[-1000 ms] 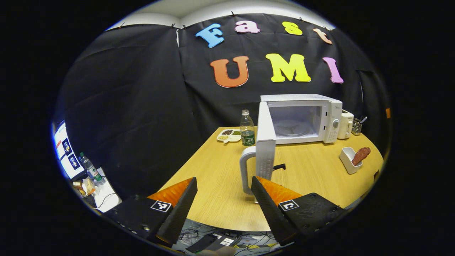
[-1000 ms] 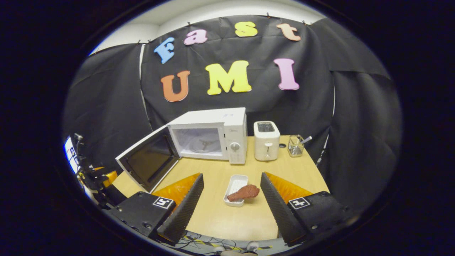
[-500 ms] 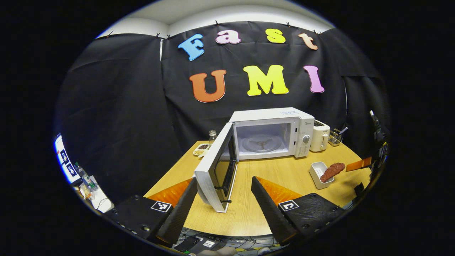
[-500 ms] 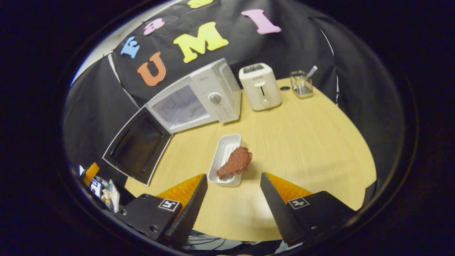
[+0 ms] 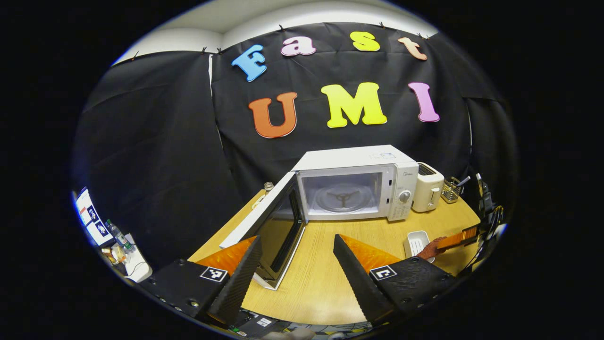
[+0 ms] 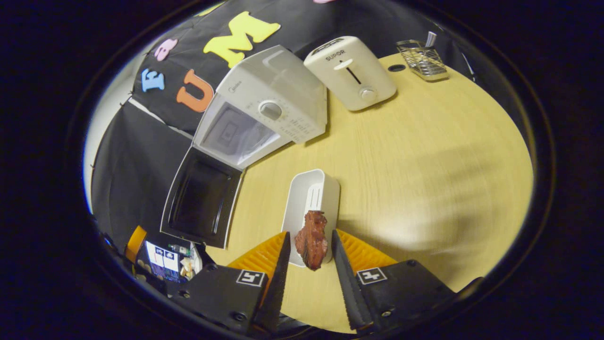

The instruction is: Open the microwave oven with the left hand, put the food in, and close the microwave oven.

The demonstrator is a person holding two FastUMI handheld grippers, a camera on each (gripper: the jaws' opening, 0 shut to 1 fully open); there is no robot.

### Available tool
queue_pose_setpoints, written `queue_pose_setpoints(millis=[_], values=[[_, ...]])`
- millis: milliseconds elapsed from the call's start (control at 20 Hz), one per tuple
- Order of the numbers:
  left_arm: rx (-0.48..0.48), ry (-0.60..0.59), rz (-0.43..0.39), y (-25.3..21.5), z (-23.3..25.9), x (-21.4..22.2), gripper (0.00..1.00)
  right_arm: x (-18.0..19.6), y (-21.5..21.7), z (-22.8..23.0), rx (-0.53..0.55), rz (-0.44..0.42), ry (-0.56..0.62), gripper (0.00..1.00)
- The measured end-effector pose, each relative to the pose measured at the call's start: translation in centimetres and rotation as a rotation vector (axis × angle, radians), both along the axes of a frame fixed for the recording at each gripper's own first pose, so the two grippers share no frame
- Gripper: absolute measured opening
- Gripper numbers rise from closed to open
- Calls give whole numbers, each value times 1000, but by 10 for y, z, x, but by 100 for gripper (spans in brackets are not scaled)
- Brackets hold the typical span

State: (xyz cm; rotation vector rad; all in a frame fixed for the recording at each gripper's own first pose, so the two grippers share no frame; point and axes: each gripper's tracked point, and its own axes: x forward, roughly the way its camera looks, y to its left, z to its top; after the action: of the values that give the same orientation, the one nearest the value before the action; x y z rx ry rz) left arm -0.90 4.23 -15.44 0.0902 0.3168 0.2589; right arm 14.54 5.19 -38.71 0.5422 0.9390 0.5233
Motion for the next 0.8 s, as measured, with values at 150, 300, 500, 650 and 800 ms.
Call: queue_pose_setpoints(millis=[150, 300, 500, 650, 800], values=[[2, -6, 39, -10, 7, 4, 94, 3, 0, -1, -23, 42, 14, 33], [33, 2, 56, -14, 11, 1, 94, 4, 0, 2, -6, 63, 36, 11], [96, 13, 51, -17, 12, -2, 93, 1, 1, 16, -15, 83, 20, 17], [75, 4, 21, -26, 12, 0, 94, 2, 7, 48, -4, 85, -37, 17], [51, -18, -6, -29, 13, 8, 94, 7, 21, 86, 16, 65, -108, 17]])
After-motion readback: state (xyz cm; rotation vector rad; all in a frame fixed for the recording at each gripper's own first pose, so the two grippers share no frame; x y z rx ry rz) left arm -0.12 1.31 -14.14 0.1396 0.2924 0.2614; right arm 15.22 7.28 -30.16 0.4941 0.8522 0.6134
